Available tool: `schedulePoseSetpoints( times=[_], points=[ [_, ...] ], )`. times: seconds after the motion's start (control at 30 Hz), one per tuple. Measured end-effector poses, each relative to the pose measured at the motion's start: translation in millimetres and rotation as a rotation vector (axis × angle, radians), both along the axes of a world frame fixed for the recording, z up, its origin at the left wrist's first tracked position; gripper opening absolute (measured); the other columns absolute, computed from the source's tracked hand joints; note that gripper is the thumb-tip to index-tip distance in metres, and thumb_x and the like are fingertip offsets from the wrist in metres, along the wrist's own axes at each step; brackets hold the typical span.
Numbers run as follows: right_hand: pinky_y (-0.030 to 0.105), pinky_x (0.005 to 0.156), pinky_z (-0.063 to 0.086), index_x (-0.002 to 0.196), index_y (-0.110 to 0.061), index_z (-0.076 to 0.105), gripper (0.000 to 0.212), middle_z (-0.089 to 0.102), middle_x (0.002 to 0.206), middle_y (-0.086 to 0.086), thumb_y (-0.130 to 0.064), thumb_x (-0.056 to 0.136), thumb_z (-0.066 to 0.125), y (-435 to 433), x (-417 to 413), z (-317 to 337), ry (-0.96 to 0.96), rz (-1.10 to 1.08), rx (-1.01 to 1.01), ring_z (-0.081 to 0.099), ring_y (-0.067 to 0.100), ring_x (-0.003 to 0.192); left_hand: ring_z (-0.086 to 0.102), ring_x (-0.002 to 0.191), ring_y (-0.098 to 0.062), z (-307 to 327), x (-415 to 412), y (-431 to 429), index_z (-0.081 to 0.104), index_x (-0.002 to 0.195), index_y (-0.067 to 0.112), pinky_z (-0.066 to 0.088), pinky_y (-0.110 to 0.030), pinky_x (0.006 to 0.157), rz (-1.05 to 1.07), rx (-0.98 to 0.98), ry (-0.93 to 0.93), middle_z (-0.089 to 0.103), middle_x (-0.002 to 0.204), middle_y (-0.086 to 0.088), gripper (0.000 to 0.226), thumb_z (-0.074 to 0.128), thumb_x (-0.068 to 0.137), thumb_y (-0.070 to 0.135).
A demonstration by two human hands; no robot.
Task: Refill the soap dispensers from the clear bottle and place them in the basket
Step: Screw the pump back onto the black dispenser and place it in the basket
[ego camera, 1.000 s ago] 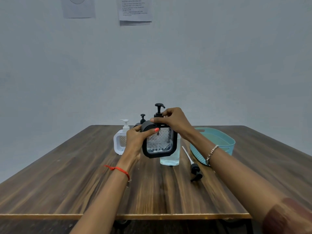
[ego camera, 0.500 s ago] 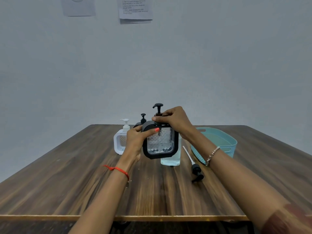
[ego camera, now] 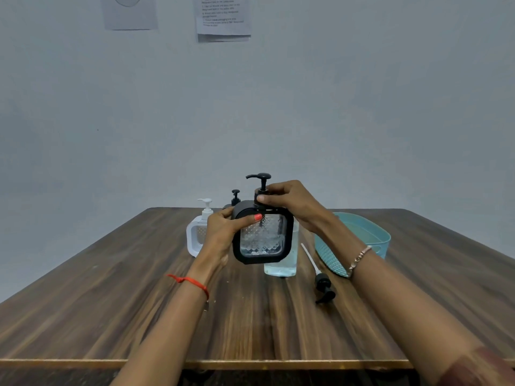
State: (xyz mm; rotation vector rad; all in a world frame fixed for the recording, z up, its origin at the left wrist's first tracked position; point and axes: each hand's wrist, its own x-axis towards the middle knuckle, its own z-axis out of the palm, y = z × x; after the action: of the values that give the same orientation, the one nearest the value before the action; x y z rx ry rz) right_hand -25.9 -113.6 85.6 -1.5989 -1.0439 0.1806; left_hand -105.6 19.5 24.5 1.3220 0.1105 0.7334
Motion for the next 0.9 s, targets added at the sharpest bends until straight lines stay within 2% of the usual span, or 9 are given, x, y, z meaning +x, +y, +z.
schedulePoseSetpoints(
  times=[0.17,0.3,0.37,0.43,0.5,0.6,0.67,0.73,0.9],
  points=[
    [0.023,0.069,0.053,0.094,-0.004,0.070,0.016,0.069,0.078,0.004,-0.009,0.079,0.070,3.0,-1.9,-1.8,0.035,-0.059,0.010,0.065,0.013,0.068,0.070,0.070,-0.021,-0.5,-0.7,-0.9,0.071,0.087,0.005,0.058,-0.028,0.066,-0.012,0.009,0.000,0.074,0.076,-0.007,0.025,0.077,0.064,-0.001],
    [0.006,0.053,0.045,0.093,-0.004,0.070,0.016,0.066,0.071,-0.005,-0.010,0.078,0.072,5.2,-2.9,-7.4,-0.040,-0.141,0.080,0.062,-0.006,0.053,0.070,0.067,-0.019,-0.7,0.6,-8.3,0.071,0.085,0.006,0.059,-0.028,0.064,0.012,-0.009,-0.017,0.074,0.073,-0.005,0.023,0.077,0.064,-0.004],
    [0.004,0.053,0.044,0.094,-0.005,0.070,0.018,0.066,0.073,-0.006,-0.012,0.078,0.073,3.1,-2.9,-8.3,-0.055,-0.150,0.098,0.062,-0.008,0.055,0.070,0.067,-0.019,-0.3,1.9,-12.1,0.071,0.084,0.007,0.059,-0.029,0.066,0.031,-0.009,-0.027,0.074,0.073,-0.005,0.023,0.078,0.064,-0.004],
    [0.010,0.063,0.049,0.094,-0.009,0.070,0.019,0.069,0.079,-0.003,-0.015,0.077,0.074,-4.1,-0.7,-5.5,-0.074,-0.132,0.065,0.065,-0.003,0.065,0.070,0.070,-0.021,0.9,4.1,-14.8,0.071,0.086,0.006,0.059,-0.031,0.069,0.039,0.009,-0.033,0.074,0.078,-0.007,0.025,0.078,0.064,-0.003],
    [0.021,0.077,0.054,0.097,-0.015,0.070,0.022,0.071,0.088,0.001,-0.016,0.075,0.075,-16.2,7.5,-2.7,-0.065,-0.095,0.017,0.068,0.009,0.079,0.070,0.074,-0.024,4.1,6.2,-19.1,0.070,0.089,0.005,0.058,-0.034,0.073,0.038,0.029,-0.033,0.073,0.084,-0.011,0.028,0.079,0.064,-0.001],
    [0.033,0.091,0.051,0.111,-0.016,0.067,0.039,0.069,0.107,0.005,-0.017,0.073,0.077,-41.3,22.8,0.4,-0.038,-0.062,-0.063,0.065,0.017,0.099,0.070,0.073,-0.023,9.7,13.8,-30.0,0.070,0.090,0.004,0.057,-0.031,0.068,0.005,0.017,-0.045,0.073,0.084,-0.011,0.028,0.079,0.064,0.001],
    [0.039,0.091,0.049,0.114,-0.023,0.064,0.043,0.066,0.112,0.004,-0.019,0.073,0.076,-61.4,32.2,2.6,-0.046,-0.098,-0.137,0.062,0.019,0.103,0.070,0.070,-0.019,14.6,22.6,-41.9,0.070,0.091,0.004,0.057,-0.026,0.063,-0.011,0.034,-0.044,0.073,0.083,-0.009,0.027,0.079,0.066,0.002],
    [0.037,0.084,0.050,0.110,-0.030,0.064,0.041,0.065,0.107,0.000,-0.017,0.073,0.076,-81.9,40.5,6.3,-0.064,-0.134,-0.169,0.062,0.017,0.097,0.070,0.071,-0.019,19.3,34.4,-56.7,0.070,0.090,0.007,0.057,-0.027,0.064,-0.031,0.072,-0.044,0.073,0.083,-0.008,0.027,0.080,0.065,0.002],
    [0.036,0.078,0.054,0.112,-0.026,0.063,0.047,0.068,0.096,0.001,-0.004,0.072,0.074,-124.3,64.2,18.7,-0.096,-0.192,-0.104,0.065,0.017,0.085,0.071,0.084,-0.020,30.0,74.1,-92.4,0.067,0.101,0.007,0.057,-0.029,0.075,-0.101,0.172,-0.047,0.073,0.095,-0.008,0.036,0.080,0.068,0.007]
  ],
)
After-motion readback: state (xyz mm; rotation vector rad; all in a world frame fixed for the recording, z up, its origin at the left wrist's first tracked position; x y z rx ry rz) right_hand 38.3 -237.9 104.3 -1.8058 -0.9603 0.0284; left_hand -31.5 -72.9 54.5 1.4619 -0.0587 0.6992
